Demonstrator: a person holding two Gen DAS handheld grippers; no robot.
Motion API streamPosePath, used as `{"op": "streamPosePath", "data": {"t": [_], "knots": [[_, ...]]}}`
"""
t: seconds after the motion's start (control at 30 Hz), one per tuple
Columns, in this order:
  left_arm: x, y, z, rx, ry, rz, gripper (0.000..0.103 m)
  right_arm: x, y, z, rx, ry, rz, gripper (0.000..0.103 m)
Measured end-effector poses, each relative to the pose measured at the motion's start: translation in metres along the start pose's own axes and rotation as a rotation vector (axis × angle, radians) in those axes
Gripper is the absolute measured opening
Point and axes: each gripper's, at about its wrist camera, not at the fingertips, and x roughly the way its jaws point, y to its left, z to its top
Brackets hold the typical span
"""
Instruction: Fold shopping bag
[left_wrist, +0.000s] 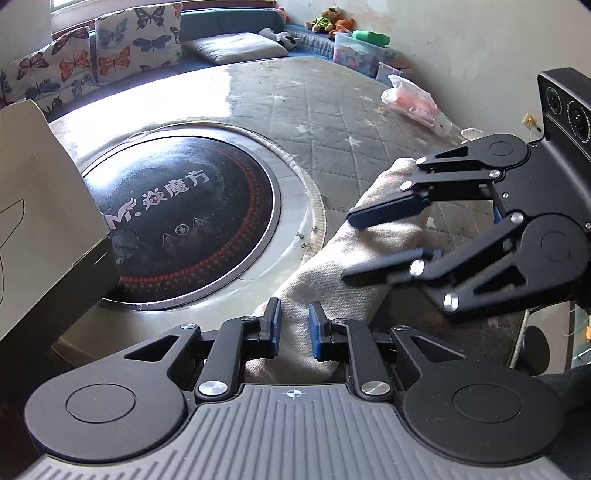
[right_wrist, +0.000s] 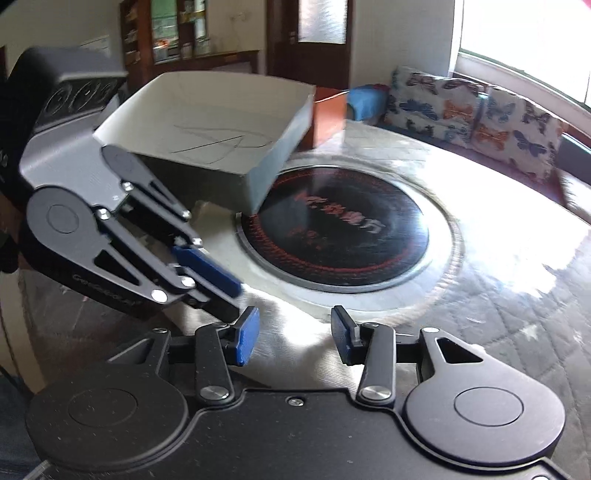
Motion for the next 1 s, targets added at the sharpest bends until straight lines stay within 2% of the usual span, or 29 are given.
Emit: {"op": "streamPosePath", "data": {"t": [0.33, 0.43, 0.67, 1.0], "knots": [[-0.001, -0.001, 0.000, 0.011, 0.004, 0.001, 0.017, 0.010, 0.006, -0.016, -0.047, -0.013, -0.044, 0.045], [-0.001, -0.001, 0.001, 0.013, 0.007, 0.001, 0.017, 0.003, 0.004, -0.015, -0.056, -0.011, -0.043, 0.045], [0.000, 0.001, 0.001, 0.012, 0.007, -0.006, 0.017, -0.031, -0.015, -0.009, -0.019, -0.032, -0.107, 0.045], [-0.001, 0.001, -0.001, 0.010, 0.003, -0.012, 0.017, -0.017, -0.031, -0.009, -0.045, 0.055, -0.151, 0.045]]}}
